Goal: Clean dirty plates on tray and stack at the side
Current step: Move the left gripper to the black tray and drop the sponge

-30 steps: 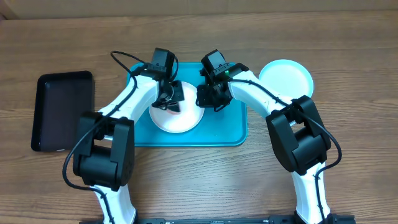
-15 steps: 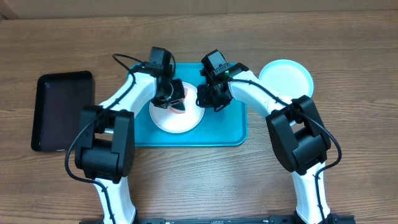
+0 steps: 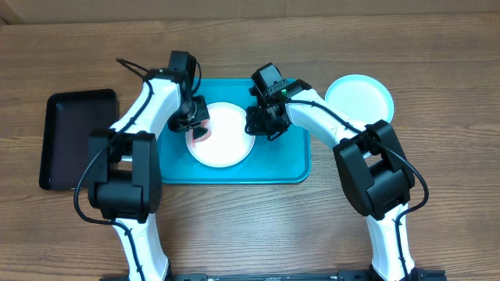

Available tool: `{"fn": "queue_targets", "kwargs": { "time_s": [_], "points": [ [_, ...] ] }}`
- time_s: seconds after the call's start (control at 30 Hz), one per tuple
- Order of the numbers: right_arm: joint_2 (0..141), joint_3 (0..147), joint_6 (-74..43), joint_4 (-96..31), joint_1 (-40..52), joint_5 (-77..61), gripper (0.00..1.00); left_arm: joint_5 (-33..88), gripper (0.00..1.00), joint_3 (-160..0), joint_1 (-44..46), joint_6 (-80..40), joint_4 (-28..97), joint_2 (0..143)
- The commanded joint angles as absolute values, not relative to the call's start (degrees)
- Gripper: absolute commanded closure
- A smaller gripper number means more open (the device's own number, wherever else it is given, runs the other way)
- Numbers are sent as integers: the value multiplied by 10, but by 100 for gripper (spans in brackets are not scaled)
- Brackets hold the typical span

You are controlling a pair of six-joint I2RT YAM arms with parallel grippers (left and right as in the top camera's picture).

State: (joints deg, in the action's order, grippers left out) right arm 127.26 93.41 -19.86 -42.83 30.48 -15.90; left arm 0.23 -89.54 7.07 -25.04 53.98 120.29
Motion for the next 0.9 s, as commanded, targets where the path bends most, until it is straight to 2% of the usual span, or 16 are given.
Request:
{"fn": "queue_targets", "kwargs": {
  "time_s": [0.0, 0.13, 0.2, 0.3, 0.63, 0.87],
  "points": [
    [1293, 929, -192, -436, 304, -120, 96, -56, 96, -965, 60, -254, 573, 1200],
    [1292, 929, -193, -436, 304, -116, 96, -114, 96, -1012, 58, -296, 611, 1159],
    [1292, 929, -193, -435, 304, -116, 96, -182, 96, -1014, 39, -321, 617, 1106],
    [1292, 929, -193, -435, 304, -116, 96, -199, 96, -1014, 5, -338, 631, 1082],
    [1292, 929, -192, -435, 304, -116, 96, -154, 96, -980, -170, -378, 656, 1083],
    [1292, 929, -192, -435, 304, -116, 96, -43, 96, -873, -290, -344, 534, 1084]
  ]
}}
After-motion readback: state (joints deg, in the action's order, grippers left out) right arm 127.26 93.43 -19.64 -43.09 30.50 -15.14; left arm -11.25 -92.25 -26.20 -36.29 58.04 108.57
